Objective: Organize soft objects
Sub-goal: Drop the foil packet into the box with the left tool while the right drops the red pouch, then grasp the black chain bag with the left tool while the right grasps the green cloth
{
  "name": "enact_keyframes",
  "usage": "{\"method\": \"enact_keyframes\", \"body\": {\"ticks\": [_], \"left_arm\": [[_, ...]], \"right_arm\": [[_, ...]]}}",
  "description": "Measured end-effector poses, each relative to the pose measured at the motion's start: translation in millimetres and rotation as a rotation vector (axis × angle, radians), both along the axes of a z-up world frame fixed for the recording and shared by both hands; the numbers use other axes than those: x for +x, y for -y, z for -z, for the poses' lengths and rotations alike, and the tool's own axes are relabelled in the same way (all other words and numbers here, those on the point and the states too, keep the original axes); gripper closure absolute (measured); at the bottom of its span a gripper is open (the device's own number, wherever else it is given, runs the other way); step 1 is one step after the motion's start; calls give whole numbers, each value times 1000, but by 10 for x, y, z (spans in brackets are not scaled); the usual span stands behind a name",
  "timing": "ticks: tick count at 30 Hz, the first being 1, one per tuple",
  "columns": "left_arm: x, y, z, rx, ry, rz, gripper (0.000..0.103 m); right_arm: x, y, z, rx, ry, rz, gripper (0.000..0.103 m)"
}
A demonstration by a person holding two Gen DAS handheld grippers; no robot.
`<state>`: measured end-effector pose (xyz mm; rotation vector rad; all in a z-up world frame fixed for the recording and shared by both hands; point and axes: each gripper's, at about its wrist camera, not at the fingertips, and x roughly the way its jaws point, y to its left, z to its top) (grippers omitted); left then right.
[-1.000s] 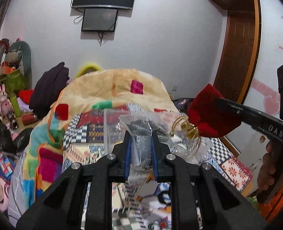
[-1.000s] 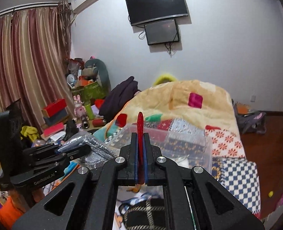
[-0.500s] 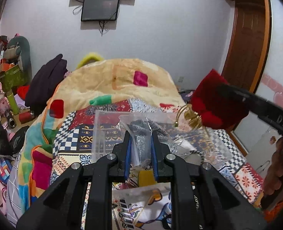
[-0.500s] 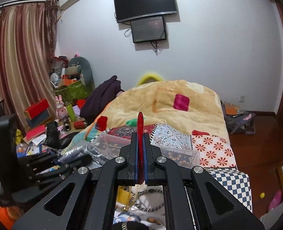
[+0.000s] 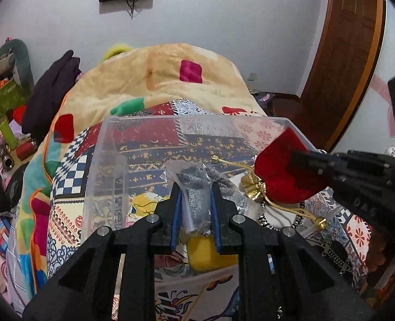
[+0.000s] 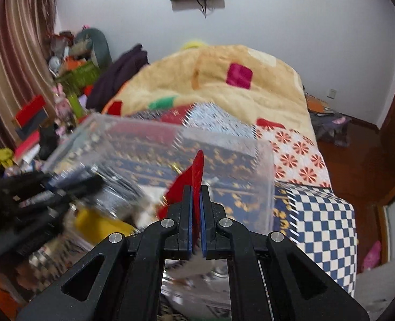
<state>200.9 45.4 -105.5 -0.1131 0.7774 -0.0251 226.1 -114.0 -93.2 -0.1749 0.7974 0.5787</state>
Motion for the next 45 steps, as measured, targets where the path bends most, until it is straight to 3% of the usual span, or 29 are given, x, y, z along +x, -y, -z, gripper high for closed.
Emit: {"method": "enact_keyframes", "body": {"ticks": [4, 5, 7, 8, 9, 14, 18, 24, 27, 30, 35, 41, 45], "left_arm": [[-10, -2, -2, -11, -17, 5, 82], [-18, 1, -6, -10, -18, 5, 78], [-56, -6, -13, -27, -19, 9, 69], [-76, -8, -22, -35, -17, 8, 63], [-106, -7, -39, -46, -9, 9, 61], [-274, 52, -197, -22, 50, 6, 49], [-451, 106, -387, -5, 114, 12, 39], [-693, 207, -551, -4, 165, 40, 26], [-795, 268, -555, -19, 175, 61, 15], [-853, 357, -495, -19, 163, 81, 13], [-900, 514, -313, 5, 119, 111, 12], [-877, 671, 109, -42, -5, 153, 12], [-842, 713, 324, -62, -66, 141, 13]], "right_arm": [[6, 52, 34, -49, 1, 6, 95], [11, 60, 42, -62, 6, 10, 91], [7, 83, 50, -79, 13, 18, 73], [-7, 103, 36, -77, 17, 25, 56], [-27, 123, 7, -60, 24, 22, 50], [-144, 169, -176, -51, 87, 25, 45], [-274, 249, -365, -9, 132, 19, 34], [-541, 367, -564, 32, 185, 1, 32], [-680, 454, -568, 37, 202, 4, 19], [-783, 514, -479, 2, 200, 10, 19], [-864, 690, -220, -29, 143, 42, 19], [-838, 894, 167, 16, -3, 90, 19], [-822, 908, 325, 14, -43, 95, 20]]}}
